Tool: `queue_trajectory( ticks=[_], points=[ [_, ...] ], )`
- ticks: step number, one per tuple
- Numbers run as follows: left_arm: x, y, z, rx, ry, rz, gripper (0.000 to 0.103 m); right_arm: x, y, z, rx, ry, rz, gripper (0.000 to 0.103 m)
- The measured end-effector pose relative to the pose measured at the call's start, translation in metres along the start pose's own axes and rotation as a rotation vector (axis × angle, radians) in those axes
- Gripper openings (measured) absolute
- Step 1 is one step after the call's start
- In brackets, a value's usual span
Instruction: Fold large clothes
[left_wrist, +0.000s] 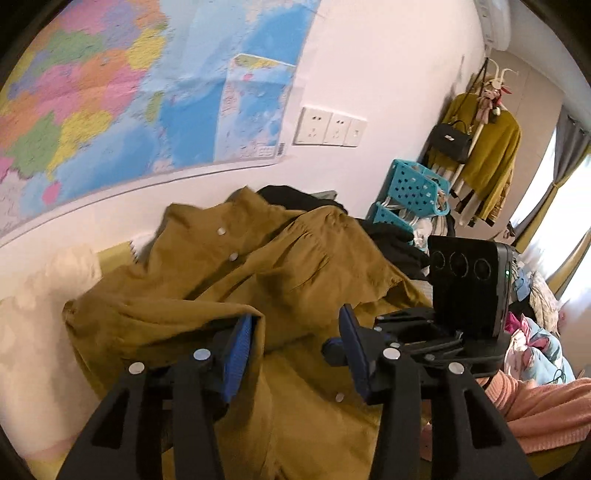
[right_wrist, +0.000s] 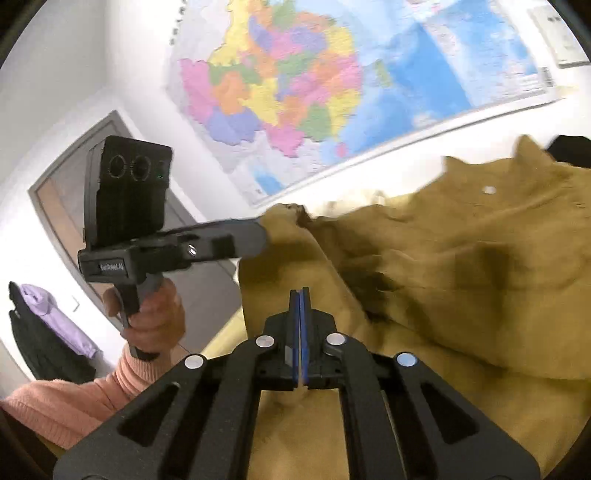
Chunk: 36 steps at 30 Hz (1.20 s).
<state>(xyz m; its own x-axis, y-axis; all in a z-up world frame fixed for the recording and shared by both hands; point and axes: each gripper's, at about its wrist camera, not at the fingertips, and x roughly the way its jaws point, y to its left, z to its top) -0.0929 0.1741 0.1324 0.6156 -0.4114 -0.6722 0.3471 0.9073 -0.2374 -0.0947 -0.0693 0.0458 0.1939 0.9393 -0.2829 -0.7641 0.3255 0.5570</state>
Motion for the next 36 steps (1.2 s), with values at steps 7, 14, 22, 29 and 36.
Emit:
queue_trajectory(
  ticks=[7,14,22,29,36],
  points=[
    [0.039,0.0,0.005,0.0,0.069,-0.02,0.044,0.037,0.017,-0.035,-0.044,0.095,-0.082,0.093],
    [0.009,0.013,0.005,-0.062,0.002,-0.073,0.08,0.111,0.001,-0.044,0.012,0.12,-0.169,0.091],
    [-0.072,0.031,-0.022,-0.055,-0.19,0.044,0.09,0.081,-0.016,-0.009,0.107,0.11,0.163,0.006],
    [-0.054,0.068,-0.046,-0.148,-0.14,0.159,0.09,-0.02,-0.124,0.002,0.408,0.017,-0.121,0.039],
    [0.045,0.077,-0.06,-0.122,0.087,0.273,0.089,-0.047,-0.102,-0.014,0.256,0.011,-0.315,0.088]
  ],
)
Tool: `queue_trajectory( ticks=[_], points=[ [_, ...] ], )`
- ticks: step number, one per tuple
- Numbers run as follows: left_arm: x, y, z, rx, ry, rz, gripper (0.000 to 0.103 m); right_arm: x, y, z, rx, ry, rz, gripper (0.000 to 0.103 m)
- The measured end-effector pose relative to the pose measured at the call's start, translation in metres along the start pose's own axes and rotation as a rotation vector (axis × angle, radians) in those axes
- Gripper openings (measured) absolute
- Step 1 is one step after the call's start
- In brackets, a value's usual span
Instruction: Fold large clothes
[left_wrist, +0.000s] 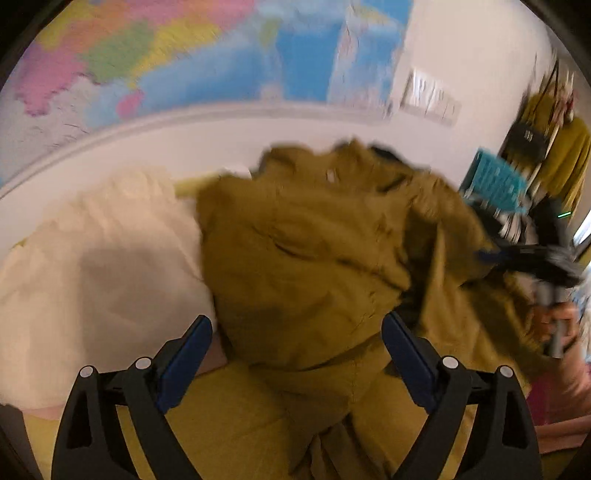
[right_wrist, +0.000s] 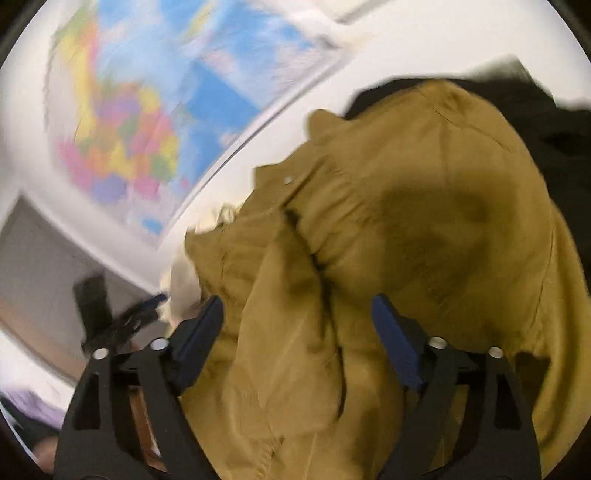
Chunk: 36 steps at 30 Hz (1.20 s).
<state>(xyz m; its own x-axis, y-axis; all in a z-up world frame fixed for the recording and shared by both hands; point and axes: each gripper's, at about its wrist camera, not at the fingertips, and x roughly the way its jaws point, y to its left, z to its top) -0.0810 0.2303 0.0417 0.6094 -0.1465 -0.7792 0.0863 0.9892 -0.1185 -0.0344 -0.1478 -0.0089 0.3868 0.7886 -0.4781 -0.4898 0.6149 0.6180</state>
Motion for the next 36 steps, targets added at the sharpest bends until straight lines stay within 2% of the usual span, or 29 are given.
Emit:
queue_trajectory(
  ticks=[4,8,10,11,12,13,15,16,19,21,24,27,29,31,32,33,35,36],
  points=[
    [0.033,-0.016,0.003,0.047,0.037,0.006,0.089,0.016,0.056,-0.032,-0.287,0.107,-0.024,0.097],
    [0.054,-0.026,0.009,0.06,0.044,0.038,0.089,0.065,0.106,-0.086,-0.605,0.266,-0.17,0.097],
    [0.065,-0.026,0.012,0.045,0.059,0.055,0.089,0.079,0.109,-0.107,-0.683,0.319,-0.198,0.097],
    [0.069,-0.026,0.013,0.04,0.066,0.064,0.089,0.089,0.108,-0.116,-0.731,0.331,-0.244,0.092],
    [0.073,-0.025,0.013,0.036,0.073,0.073,0.089,0.089,0.101,-0.125,-0.763,0.322,-0.301,0.069],
    [0.075,-0.024,0.014,0.031,0.077,0.074,0.089,0.093,0.097,-0.125,-0.771,0.326,-0.344,0.054],
    [0.075,-0.022,0.013,0.023,0.076,0.069,0.089,0.084,0.083,-0.107,-0.659,0.326,-0.275,0.029],
    [0.074,-0.021,0.013,0.021,0.076,0.072,0.089,0.073,0.078,-0.097,-0.622,0.295,-0.256,0.02],
    [0.069,-0.019,0.012,0.022,0.07,0.081,0.089,0.022,0.057,-0.053,-0.455,0.168,-0.134,0.018],
    [0.066,-0.017,0.013,0.013,0.064,0.085,0.089,-0.02,0.034,-0.016,-0.342,0.039,-0.092,0.004],
    [0.061,-0.013,0.016,-0.004,0.044,0.086,0.089,-0.059,-0.011,0.026,-0.173,-0.1,-0.08,0.004],
    [0.065,-0.009,0.018,-0.025,0.049,0.106,0.089,-0.066,-0.057,0.038,-0.049,-0.107,-0.117,0.004],
    [0.068,-0.007,0.017,-0.025,0.062,0.123,0.089,-0.06,-0.078,0.035,0.001,-0.08,-0.177,0.006],
    [0.073,-0.005,0.017,-0.028,0.082,0.146,0.089,-0.054,-0.101,0.027,0.061,-0.028,-0.175,0.03],
    [0.075,-0.005,0.017,-0.029,0.092,0.163,0.089,-0.054,-0.109,0.02,0.102,-0.022,-0.146,0.056],
    [0.075,-0.006,0.017,-0.029,0.092,0.168,0.089,-0.056,-0.108,0.016,0.098,-0.03,-0.119,0.07],
    [0.071,-0.009,0.018,-0.026,0.078,0.164,0.089,-0.062,-0.097,0.011,0.039,-0.067,-0.104,0.074],
    [0.068,-0.011,0.018,-0.022,0.068,0.157,0.089,-0.063,-0.089,0.015,0.011,-0.079,-0.109,0.081]
  ],
)
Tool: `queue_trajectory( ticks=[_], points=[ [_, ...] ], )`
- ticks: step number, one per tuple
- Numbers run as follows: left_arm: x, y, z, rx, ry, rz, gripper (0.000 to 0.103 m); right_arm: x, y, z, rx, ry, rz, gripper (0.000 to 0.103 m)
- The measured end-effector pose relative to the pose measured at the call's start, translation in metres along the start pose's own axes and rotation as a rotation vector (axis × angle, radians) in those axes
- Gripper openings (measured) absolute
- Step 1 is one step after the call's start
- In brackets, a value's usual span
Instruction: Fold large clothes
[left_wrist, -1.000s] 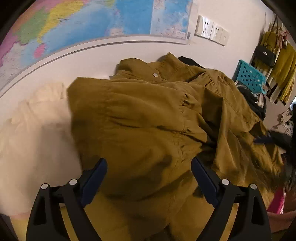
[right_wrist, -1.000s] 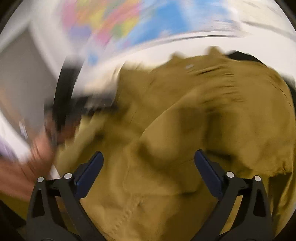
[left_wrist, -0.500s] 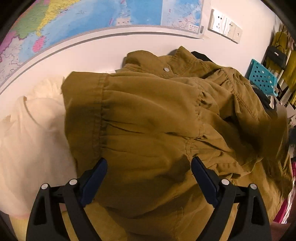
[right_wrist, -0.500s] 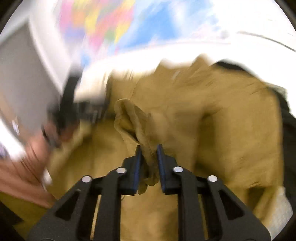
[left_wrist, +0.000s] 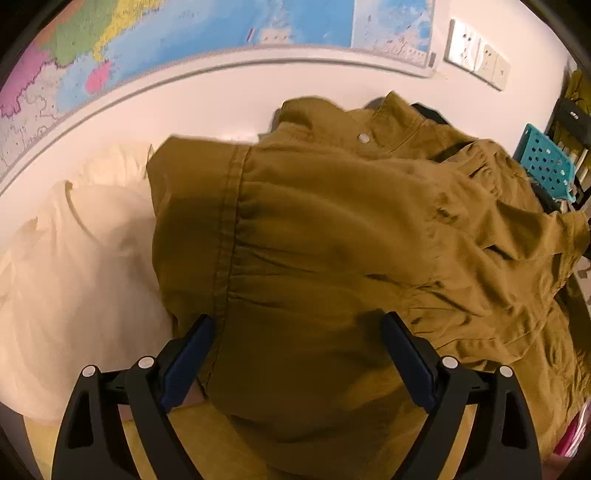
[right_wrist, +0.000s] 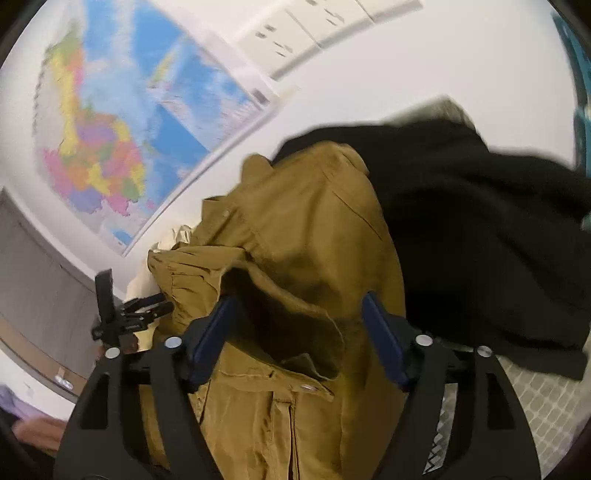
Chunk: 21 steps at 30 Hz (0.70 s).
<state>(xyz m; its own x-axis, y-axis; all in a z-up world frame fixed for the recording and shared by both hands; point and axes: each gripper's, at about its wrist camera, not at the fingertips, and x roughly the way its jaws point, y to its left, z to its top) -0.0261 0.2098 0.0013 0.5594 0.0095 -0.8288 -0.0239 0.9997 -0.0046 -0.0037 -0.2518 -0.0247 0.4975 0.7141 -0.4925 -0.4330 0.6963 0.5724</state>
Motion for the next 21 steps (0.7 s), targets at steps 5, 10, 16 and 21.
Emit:
queue_trajectory(
  ticks=[5,10,16,21],
  points=[
    [-0.023,-0.013,0.005,0.013,-0.074,-0.036,0.089,0.002,0.017,0.013,-0.041,-0.048,0.051,0.09],
    [-0.026,-0.028,0.009,0.054,-0.09,-0.042,0.089,-0.015,0.01,0.019,0.003,-0.136,0.172,0.095],
    [0.001,-0.032,0.012,0.052,-0.047,-0.046,0.089,0.024,0.034,0.007,-0.21,0.029,-0.05,0.097],
    [0.016,-0.027,0.01,0.033,-0.036,-0.038,0.089,0.06,0.037,0.01,-0.292,0.161,-0.138,0.006]
  ],
)
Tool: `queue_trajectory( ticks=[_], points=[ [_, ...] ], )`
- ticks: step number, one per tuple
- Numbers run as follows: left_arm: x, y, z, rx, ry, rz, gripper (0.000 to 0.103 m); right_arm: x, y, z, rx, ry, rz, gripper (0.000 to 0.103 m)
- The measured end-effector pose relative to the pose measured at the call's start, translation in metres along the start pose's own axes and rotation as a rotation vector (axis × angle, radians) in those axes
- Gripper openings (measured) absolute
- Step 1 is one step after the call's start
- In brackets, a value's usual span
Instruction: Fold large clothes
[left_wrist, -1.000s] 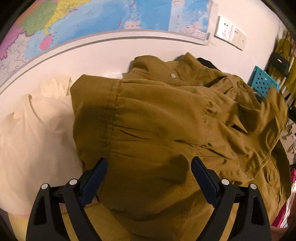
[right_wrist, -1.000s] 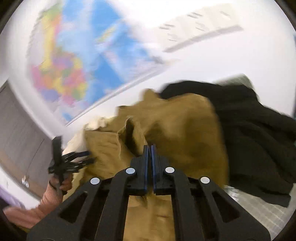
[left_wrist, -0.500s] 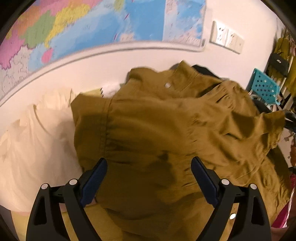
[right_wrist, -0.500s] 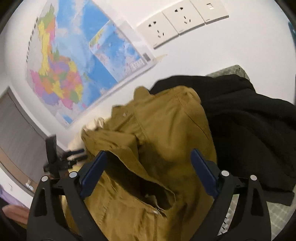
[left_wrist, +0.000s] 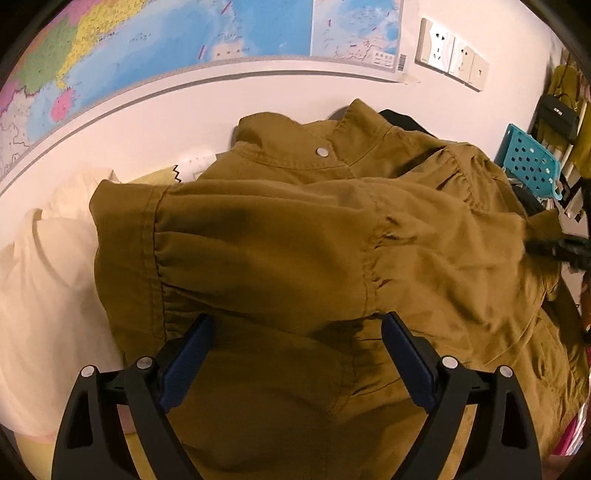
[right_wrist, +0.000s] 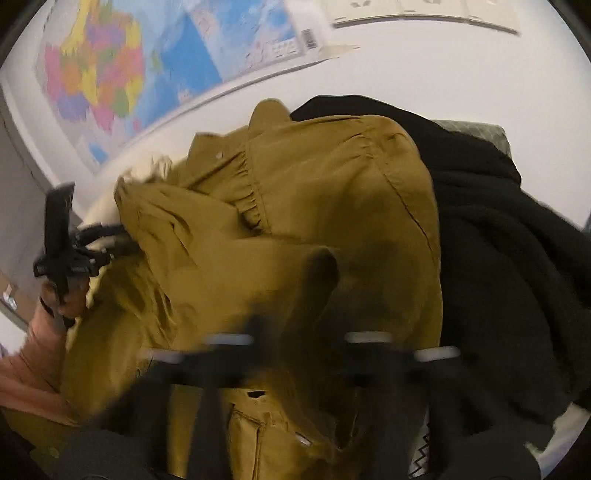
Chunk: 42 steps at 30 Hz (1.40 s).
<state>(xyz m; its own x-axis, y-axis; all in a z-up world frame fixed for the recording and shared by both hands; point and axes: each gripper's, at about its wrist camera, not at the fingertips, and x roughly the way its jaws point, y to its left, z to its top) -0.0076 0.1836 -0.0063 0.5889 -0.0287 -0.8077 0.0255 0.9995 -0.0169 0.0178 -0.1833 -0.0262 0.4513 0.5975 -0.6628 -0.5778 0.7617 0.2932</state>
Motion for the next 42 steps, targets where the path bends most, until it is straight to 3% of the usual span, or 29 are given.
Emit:
queue_trajectory(
  ticks=[2,5,8,11,13,17,18,22,26,32,34,36,38,42],
  points=[
    [0.001,0.003,0.0,-0.011,0.0,0.004,0.089,-0.027,0.006,0.014,-0.041,-0.13,-0.026,0.005],
    [0.003,0.003,0.002,-0.01,-0.013,0.034,0.089,-0.052,-0.003,0.035,0.0,-0.235,0.003,0.005],
    [0.013,0.002,0.002,-0.003,0.002,0.077,0.089,-0.024,-0.019,0.041,0.04,-0.152,-0.02,0.009],
    [0.028,0.002,-0.003,0.022,0.029,0.144,0.089,0.013,-0.035,0.031,0.083,-0.03,-0.092,0.025],
    [0.033,0.005,-0.007,0.013,0.042,0.142,0.09,0.015,-0.04,0.025,0.114,-0.029,-0.084,0.032],
    [0.02,0.008,-0.008,-0.004,0.027,0.128,0.089,-0.025,-0.033,0.018,0.13,-0.163,-0.136,0.068],
    [0.014,0.009,-0.01,-0.005,0.018,0.121,0.089,-0.037,-0.029,0.016,0.122,-0.205,-0.152,0.07],
    [-0.014,0.006,-0.022,0.017,-0.028,0.076,0.089,-0.064,0.005,0.011,-0.005,-0.27,-0.098,0.07],
    [-0.026,0.006,-0.034,0.029,-0.03,0.063,0.089,-0.024,0.039,0.009,-0.161,-0.126,-0.073,0.061],
    [-0.022,0.015,-0.06,-0.018,0.033,0.102,0.089,0.052,0.017,0.004,-0.109,0.076,-0.114,0.05],
    [-0.027,0.023,-0.067,-0.052,0.035,0.079,0.09,0.047,0.011,0.004,-0.054,0.071,-0.076,0.053],
    [-0.04,0.031,-0.073,-0.084,0.009,0.055,0.09,0.022,0.011,0.004,-0.038,0.016,-0.029,0.069],
    [-0.055,0.037,-0.081,-0.108,-0.017,0.03,0.09,-0.015,0.013,-0.004,-0.039,-0.065,-0.028,0.079],
    [-0.082,0.048,-0.103,-0.143,-0.054,-0.004,0.09,-0.055,-0.001,-0.03,0.033,-0.09,0.012,0.082]
  ],
)
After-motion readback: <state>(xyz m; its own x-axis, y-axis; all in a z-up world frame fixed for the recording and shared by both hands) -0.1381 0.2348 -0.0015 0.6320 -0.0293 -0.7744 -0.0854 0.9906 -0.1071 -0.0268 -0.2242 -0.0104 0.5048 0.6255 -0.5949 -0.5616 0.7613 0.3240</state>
